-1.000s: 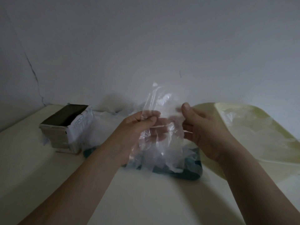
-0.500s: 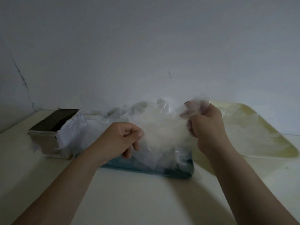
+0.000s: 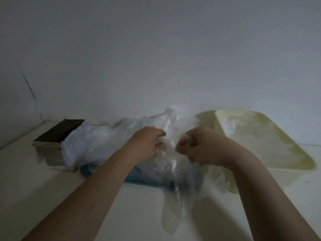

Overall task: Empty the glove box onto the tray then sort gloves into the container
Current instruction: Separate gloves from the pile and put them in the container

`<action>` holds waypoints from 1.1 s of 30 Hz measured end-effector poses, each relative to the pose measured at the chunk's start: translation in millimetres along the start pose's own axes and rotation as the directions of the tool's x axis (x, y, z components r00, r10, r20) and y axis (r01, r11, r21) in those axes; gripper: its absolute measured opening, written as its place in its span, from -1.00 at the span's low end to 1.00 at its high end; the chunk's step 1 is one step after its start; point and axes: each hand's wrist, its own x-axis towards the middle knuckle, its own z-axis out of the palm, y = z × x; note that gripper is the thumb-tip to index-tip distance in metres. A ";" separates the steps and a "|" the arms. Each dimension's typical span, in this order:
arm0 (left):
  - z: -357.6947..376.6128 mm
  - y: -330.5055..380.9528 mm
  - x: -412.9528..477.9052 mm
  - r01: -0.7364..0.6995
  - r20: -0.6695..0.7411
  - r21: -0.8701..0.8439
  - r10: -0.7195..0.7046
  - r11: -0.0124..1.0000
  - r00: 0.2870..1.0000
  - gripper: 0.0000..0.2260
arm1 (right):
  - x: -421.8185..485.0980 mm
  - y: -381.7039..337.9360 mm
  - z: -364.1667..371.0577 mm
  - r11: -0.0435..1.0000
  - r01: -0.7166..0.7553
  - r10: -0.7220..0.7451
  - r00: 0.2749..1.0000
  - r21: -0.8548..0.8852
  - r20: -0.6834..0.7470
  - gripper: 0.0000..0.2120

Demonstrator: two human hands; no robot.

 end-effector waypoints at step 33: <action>-55.9 -16.7 -65.7 0.155 0.155 -0.988 0.000 0.009 0.988 -0.36 | 8.3 -11.3 23.1 0.763 0.296 -0.201 0.954 0.575 -0.224 -0.91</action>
